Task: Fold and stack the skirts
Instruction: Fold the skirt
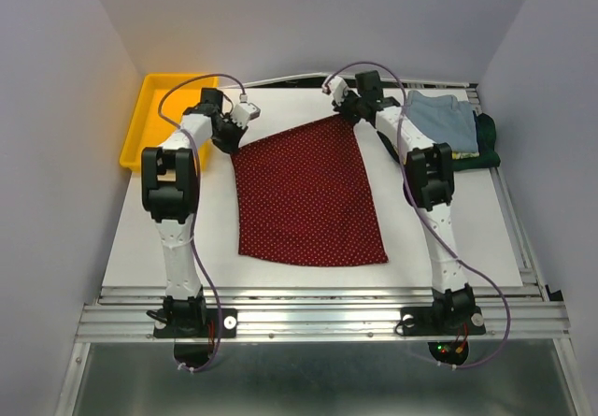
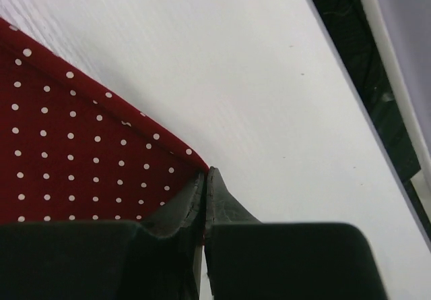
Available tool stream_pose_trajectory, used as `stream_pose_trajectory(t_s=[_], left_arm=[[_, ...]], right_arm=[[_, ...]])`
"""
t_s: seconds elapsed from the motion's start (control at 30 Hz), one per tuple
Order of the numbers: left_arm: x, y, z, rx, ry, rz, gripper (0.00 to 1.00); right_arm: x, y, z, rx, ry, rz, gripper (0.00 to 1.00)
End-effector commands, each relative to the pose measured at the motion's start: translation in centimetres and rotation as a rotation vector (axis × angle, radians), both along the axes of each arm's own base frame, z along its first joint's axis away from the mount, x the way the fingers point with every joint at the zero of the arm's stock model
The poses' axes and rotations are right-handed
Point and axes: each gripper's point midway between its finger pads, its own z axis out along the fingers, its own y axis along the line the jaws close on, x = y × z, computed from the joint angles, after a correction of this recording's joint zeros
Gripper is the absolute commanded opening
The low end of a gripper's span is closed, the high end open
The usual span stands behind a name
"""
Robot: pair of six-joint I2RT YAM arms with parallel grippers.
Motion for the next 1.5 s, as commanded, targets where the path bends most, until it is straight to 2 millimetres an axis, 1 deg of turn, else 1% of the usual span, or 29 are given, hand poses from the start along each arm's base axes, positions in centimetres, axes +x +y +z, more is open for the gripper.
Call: stream_pose_trajectory(t_s=[0.0,0.03,0.1,0.13,0.17,0.2,0.23,0.27,0.3,0.33,0.37,0.4,0.43,0.5,0.53,0.57,0.6,0.63,0.67,0.7,0.73,0.77,0.8,0.83,0.93,1.03,1.13,1.33,1.47], left_arm=[[1.3,0.9,7.7,0.022,-0.218,0.026,0.00],[1.2,1.0,9.6,0.023,-0.264,0.025,0.00],[0.6,1.2,10.1,0.034,-0.293,0.017,0.00],[0.4,1.3,11.5,0.038,-0.329,0.017,0.00],[0.1,1.4,11.7,0.045,-0.339,0.012,0.00],[-0.3,1.5,12.0,0.051,-0.349,0.004,0.00],[-1.1,1.6,12.2,0.062,-0.358,-0.014,0.00],[-1.6,1.6,12.3,0.066,-0.361,-0.028,0.00],[-2.2,1.6,12.4,0.070,-0.363,-0.038,0.00],[-3.3,1.6,11.3,0.077,-0.341,-0.060,0.00],[-4.1,1.6,12.1,0.077,-0.358,-0.072,0.00],[-4.9,1.5,12.0,0.079,-0.357,-0.087,0.00],[-6.5,1.4,11.4,0.083,-0.350,-0.114,0.00],[-8.2,1.6,10.5,0.094,-0.340,-0.139,0.00],[-9.9,1.7,9.6,0.100,-0.327,-0.149,0.00],[-10.7,1.8,9.0,0.111,-0.324,-0.169,0.00],[-12.5,1.9,7.1,0.117,-0.281,-0.184,0.00],[-13.2,1.9,7.3,0.123,-0.293,-0.193,0.00],[-14.0,1.9,6.8,0.128,-0.289,-0.205,0.00],[-15.5,1.8,5.3,0.125,-0.254,-0.221,0.00],[-16.1,1.6,5.4,0.126,-0.261,-0.233,0.00],[-16.8,1.4,4.8,0.127,-0.249,-0.244,0.00],[-18.0,1.4,3.6,0.131,-0.221,-0.257,0.00],[-18.5,1.2,3.1,0.130,-0.212,-0.264,0.00],[-20.0,0.7,1.1,0.130,-0.165,-0.279,0.00],[-20.5,0.1,-0.2,0.098,-0.113,-0.270,0.00],[-20.4,-0.7,-0.7,0.055,-0.081,-0.263,0.00],[-19.1,-1.5,0.9,0.014,-0.112,-0.234,0.00],[-19.2,-2.0,2.4,-0.006,-0.114,-0.260,0.00]], right_arm=[[1.9,-1.8,12.1,0.064,-0.238,-0.073,0.01],[1.4,-1.9,12.9,0.061,-0.244,-0.061,0.01],[-0.4,-2.1,14.6,0.060,-0.247,-0.041,0.01],[-1.0,-2.2,15.0,0.049,-0.246,-0.031,0.01],[-1.7,-2.4,15.2,0.041,-0.239,-0.024,0.01],[-2.6,-2.6,16.8,0.041,-0.251,-0.018,0.01],[-3.9,-2.8,15.4,0.024,-0.199,-0.003,0.01],[-4.7,-2.8,15.2,0.023,-0.177,0.006,0.01],[-5.5,-2.8,15.2,0.025,-0.161,0.015,0.01],[-6.6,-3.0,16.6,0.031,-0.170,0.020,0.01],[-8.0,-3.3,14.6,0.015,-0.115,0.025,0.01],[-8.8,-3.5,14.3,0.010,-0.099,0.029,0.01],[-10.6,-3.9,13.8,0.004,-0.068,0.029,0.01],[-12.8,-3.8,12.8,0.002,-0.029,0.047,0.01],[-14.1,-3.8,13.6,0.014,-0.029,0.059,0.01],[-16.1,-3.7,11.1,0.008,0.042,0.070,0.01],[-17.4,-3.3,10.4,0.013,0.068,0.087,0.01],[-18.4,-3.5,9.7,0.014,0.090,0.085,0.01],[-20.4,-3.3,8.4,0.017,0.127,0.093,0.01],[-21.4,-2.9,7.7,0.026,0.150,0.102,0.01],[-22.2,-2.9,7.6,0.049,0.165,0.087,0.01],[-23.0,-2.9,6.8,0.060,0.195,0.085,0.01],[-24.5,-2.8,5.1,0.074,0.254,0.090,0.01],[-25.3,-2.4,4.5,0.084,0.282,0.099,0.01],[-27.2,-2.0,2.5,0.110,0.359,0.091,0.01],[-27.3,-1.8,1.8,0.129,0.382,0.078,0.01],[-27.1,-1.7,1.4,0.130,0.396,0.071,0.01],[-26.5,-1.7,2.5,0.124,0.368,0.070,0.01],[-26.3,-2.1,2.8,0.098,0.349,0.074,0.01]])
